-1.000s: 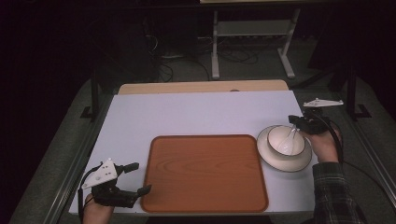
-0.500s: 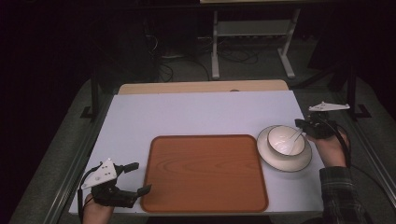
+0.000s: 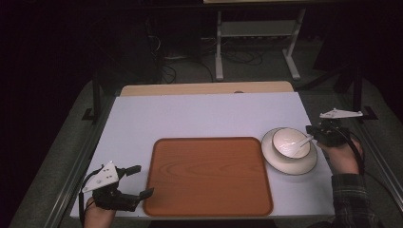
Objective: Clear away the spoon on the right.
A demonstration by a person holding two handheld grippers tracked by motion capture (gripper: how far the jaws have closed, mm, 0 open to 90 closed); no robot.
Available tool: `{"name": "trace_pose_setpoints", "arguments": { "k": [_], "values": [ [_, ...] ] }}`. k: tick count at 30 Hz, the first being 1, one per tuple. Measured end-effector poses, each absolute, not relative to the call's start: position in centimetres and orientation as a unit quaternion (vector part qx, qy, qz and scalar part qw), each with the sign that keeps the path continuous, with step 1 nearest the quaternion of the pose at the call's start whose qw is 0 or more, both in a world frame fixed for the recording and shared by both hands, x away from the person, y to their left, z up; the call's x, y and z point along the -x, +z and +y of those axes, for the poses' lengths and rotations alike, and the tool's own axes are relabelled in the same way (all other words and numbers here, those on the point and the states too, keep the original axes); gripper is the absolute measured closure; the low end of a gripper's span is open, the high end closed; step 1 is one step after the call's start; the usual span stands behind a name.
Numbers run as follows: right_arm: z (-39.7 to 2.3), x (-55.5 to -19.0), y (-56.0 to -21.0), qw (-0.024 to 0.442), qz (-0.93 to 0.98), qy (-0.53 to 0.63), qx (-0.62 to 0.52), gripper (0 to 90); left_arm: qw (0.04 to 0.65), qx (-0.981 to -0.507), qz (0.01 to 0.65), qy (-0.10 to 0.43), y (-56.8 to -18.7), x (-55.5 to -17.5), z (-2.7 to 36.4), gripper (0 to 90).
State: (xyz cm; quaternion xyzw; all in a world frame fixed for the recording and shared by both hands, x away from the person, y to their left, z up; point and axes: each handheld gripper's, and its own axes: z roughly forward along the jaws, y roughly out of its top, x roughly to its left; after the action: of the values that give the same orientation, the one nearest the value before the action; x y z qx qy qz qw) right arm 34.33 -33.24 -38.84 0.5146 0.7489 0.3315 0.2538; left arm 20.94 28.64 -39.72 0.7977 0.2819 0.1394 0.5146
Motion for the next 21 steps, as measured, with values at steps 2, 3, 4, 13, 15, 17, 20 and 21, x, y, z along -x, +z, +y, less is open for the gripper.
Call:
{"name": "trace_pose_setpoints", "arguments": {
  "k": [2, 3, 4, 13, 15, 17, 20, 21],
  "values": [
    [-33.6, -34.1, -38.9, 0.255, 0.747, 0.331, -0.516, 89.4, 0.515, -0.798, 0.282, 0.139, -39.7, -20.9, 28.6, 13.1],
    [-33.7, -34.0, -38.9, 0.255, 0.745, 0.332, -0.518, 89.4, 0.514, -0.798, 0.282, 0.139, -39.7, -20.9, 28.6, 13.1],
    [-33.9, -33.8, -38.8, 0.255, 0.744, 0.333, -0.520, 89.4, 0.514, -0.798, 0.282, 0.139, -39.7, -20.9, 28.6, 13.0],
    [-34.8, -32.4, -38.9, 0.255, 0.739, 0.338, -0.525, 89.4, 0.516, -0.797, 0.282, 0.139, -39.7, -20.9, 28.7, 13.0],
    [-35.3, -31.9, -38.9, 0.255, 0.734, 0.341, -0.529, 89.3, 0.516, -0.797, 0.282, 0.139, -39.7, -20.9, 28.7, 13.1],
    [-35.4, -31.9, -38.9, 0.254, 0.733, 0.343, -0.530, 89.4, 0.516, -0.797, 0.281, 0.139, -39.7, -20.9, 28.7, 13.1],
    [-35.5, -31.7, -38.7, 0.255, 0.728, 0.351, -0.531, 89.0, 0.515, -0.797, 0.281, 0.139, -39.7, -20.9, 28.7, 13.0],
    [-35.3, -31.5, -38.2, 0.261, 0.725, 0.355, -0.530, 82.6, 0.515, -0.798, 0.281, 0.140, -39.7, -20.9, 28.6, 13.1]
  ]
}}
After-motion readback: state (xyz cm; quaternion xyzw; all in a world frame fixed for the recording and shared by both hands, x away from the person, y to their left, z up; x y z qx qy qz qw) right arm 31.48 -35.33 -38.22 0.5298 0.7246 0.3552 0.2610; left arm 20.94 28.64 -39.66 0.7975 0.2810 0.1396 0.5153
